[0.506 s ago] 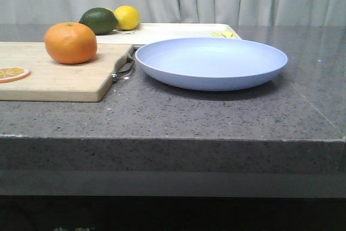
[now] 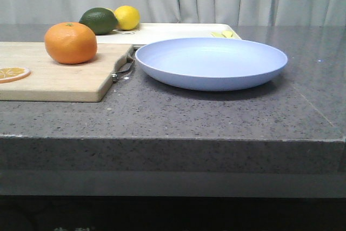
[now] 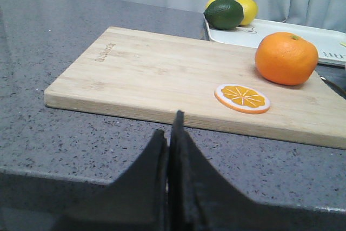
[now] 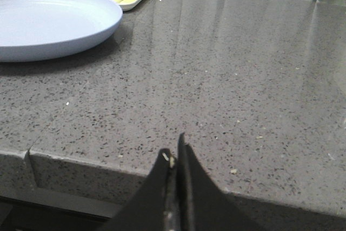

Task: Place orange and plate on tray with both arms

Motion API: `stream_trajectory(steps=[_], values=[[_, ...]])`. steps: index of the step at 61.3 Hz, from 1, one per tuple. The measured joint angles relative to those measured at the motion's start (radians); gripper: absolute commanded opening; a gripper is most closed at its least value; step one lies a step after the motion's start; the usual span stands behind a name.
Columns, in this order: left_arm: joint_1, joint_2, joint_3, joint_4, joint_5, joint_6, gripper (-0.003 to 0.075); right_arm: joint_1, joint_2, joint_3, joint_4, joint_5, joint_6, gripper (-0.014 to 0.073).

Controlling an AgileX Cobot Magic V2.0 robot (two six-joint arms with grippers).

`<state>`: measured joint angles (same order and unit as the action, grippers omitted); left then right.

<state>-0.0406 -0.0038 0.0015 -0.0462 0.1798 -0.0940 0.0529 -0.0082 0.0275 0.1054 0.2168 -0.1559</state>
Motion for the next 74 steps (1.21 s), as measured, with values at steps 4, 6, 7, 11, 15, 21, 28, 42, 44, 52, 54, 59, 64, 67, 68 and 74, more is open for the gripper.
stream_trajectory(steps=[4, 6, 7, 11, 15, 21, 28, 42, 44, 52, 54, 59, 64, 67, 68, 74], values=[[0.000, 0.000, 0.000, 0.000, 0.000, 0.000, -0.0018, 0.000, 0.000, 0.000, 0.000, 0.000, 0.000, -0.0071], [0.000, 0.000, 0.000, 0.000, 0.000, 0.000, -0.0018, 0.000, 0.000, 0.000, 0.000, 0.000, 0.000, -0.0071], [0.000, 0.000, 0.000, 0.000, 0.000, 0.000, -0.0018, 0.000, 0.000, 0.000, 0.000, 0.000, 0.000, -0.0071], [0.000, 0.000, 0.000, 0.000, 0.000, 0.000, -0.0018, 0.000, 0.000, 0.000, 0.000, 0.000, 0.000, -0.0071], [0.000, 0.000, 0.000, 0.000, 0.000, 0.000, -0.0018, 0.000, 0.000, 0.000, 0.000, 0.000, 0.000, -0.0071], [0.000, 0.000, 0.000, 0.000, 0.000, 0.000, -0.0018, 0.000, 0.000, 0.000, 0.000, 0.000, 0.000, -0.0071], [0.000, 0.000, 0.000, 0.000, 0.000, 0.000, -0.0018, 0.000, 0.000, 0.000, 0.000, 0.000, 0.000, -0.0071], [0.000, 0.000, 0.000, 0.000, 0.000, 0.000, -0.0018, 0.000, 0.000, 0.000, 0.000, 0.000, 0.000, -0.0071], [0.000, 0.000, 0.000, 0.000, 0.000, 0.000, -0.0018, 0.000, 0.000, 0.000, 0.000, 0.000, 0.000, -0.0071], [0.000, 0.000, 0.000, 0.000, 0.000, 0.000, -0.0018, 0.000, 0.000, 0.000, 0.000, 0.000, 0.000, -0.0071], [0.000, 0.000, 0.000, 0.000, 0.000, 0.000, -0.0018, 0.000, 0.000, 0.000, 0.000, 0.000, 0.000, -0.0071], [0.000, 0.000, 0.000, 0.000, 0.000, 0.000, -0.0018, 0.000, 0.000, 0.000, 0.000, 0.000, 0.000, -0.0071], [0.000, 0.000, 0.000, 0.000, 0.000, 0.000, -0.0018, 0.000, 0.000, 0.000, 0.000, 0.000, 0.000, -0.0071], [0.000, 0.000, 0.000, 0.000, 0.000, 0.000, -0.0018, 0.000, 0.000, 0.000, 0.000, 0.000, 0.000, -0.0071], [0.000, 0.000, 0.000, 0.000, 0.000, 0.000, -0.0018, 0.000, 0.000, 0.000, 0.000, -0.003, 0.000, -0.0071], [0.000, 0.000, 0.000, 0.000, -0.013, 0.000, -0.0018, 0.000, 0.000, 0.000, 0.006, -0.018, 0.000, -0.0071]])
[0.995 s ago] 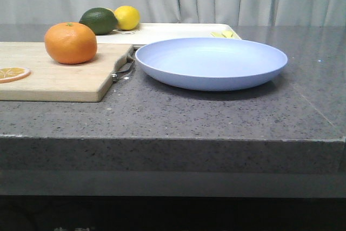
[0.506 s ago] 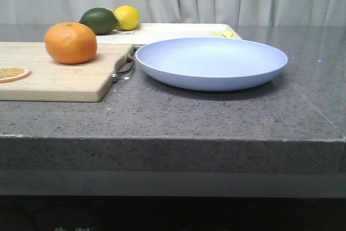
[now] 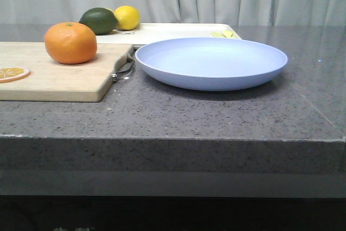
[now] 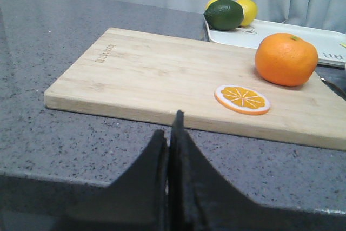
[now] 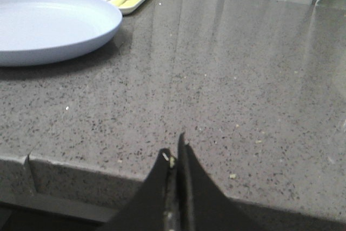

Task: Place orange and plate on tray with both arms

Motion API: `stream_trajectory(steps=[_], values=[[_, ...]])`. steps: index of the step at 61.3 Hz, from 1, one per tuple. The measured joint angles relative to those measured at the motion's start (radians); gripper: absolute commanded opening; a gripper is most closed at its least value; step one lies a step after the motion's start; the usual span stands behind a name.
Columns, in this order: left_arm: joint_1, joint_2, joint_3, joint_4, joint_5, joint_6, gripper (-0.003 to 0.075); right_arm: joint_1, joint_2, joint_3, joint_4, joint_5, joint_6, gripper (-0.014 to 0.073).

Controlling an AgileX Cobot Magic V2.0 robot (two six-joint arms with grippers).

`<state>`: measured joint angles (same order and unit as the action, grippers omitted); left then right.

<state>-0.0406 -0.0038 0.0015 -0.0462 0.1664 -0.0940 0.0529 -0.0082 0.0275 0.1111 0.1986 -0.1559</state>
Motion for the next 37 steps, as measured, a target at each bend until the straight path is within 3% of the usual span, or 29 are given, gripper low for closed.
stream_trajectory(steps=[21, 37], values=[[0.000, 0.000, -0.002, 0.000, -0.192, 0.000, -0.0018, 0.000, 0.000, -0.036, 0.125, -0.017, 0.000, -0.0071], [0.000, 0.027, -0.120, 0.002, -0.181, 0.000, -0.0018, 0.000, 0.026, -0.203, 0.084, 0.007, 0.000, -0.0061]])
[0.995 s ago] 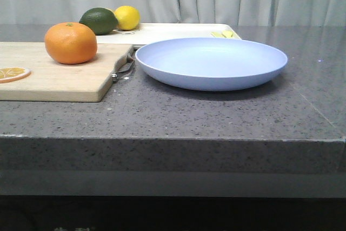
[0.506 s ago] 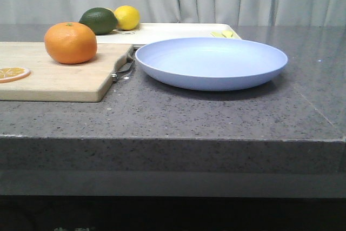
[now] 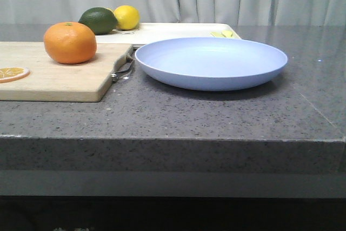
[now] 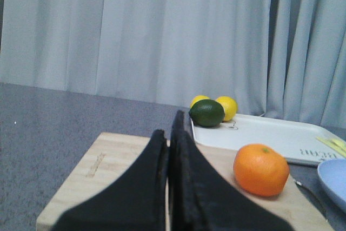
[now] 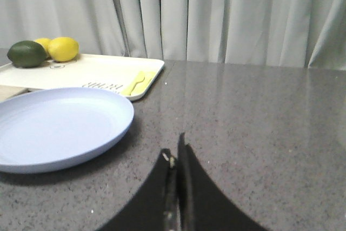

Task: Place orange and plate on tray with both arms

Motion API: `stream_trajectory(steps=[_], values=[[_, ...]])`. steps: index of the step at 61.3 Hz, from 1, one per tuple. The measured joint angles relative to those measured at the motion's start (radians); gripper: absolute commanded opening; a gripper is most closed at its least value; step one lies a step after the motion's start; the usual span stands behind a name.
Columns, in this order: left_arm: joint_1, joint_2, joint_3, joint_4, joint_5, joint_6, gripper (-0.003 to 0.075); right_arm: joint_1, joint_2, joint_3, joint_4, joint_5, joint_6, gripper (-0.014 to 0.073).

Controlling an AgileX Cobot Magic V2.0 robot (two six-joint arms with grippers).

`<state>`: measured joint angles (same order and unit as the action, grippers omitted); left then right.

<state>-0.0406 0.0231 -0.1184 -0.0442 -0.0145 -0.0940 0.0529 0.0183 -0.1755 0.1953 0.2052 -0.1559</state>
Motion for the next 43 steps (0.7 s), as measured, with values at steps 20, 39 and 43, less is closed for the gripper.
stream_trajectory(steps=[20, 39, 43], values=[[0.000, 0.365, -0.279, 0.022, 0.120, 0.000, -0.0018, 0.000, 0.383, -0.281, -0.004, 0.012, 0.000, -0.0061], [0.000, 0.588, -0.378, 0.050, 0.121, 0.000, -0.0018, 0.000, 0.590, -0.380, -0.004, -0.006, 0.000, -0.0060], [0.000, 0.591, -0.377, 0.051, 0.118, 0.000, -0.0017, 0.000, 0.592, -0.380, -0.004, -0.007, 0.000, -0.0059]])
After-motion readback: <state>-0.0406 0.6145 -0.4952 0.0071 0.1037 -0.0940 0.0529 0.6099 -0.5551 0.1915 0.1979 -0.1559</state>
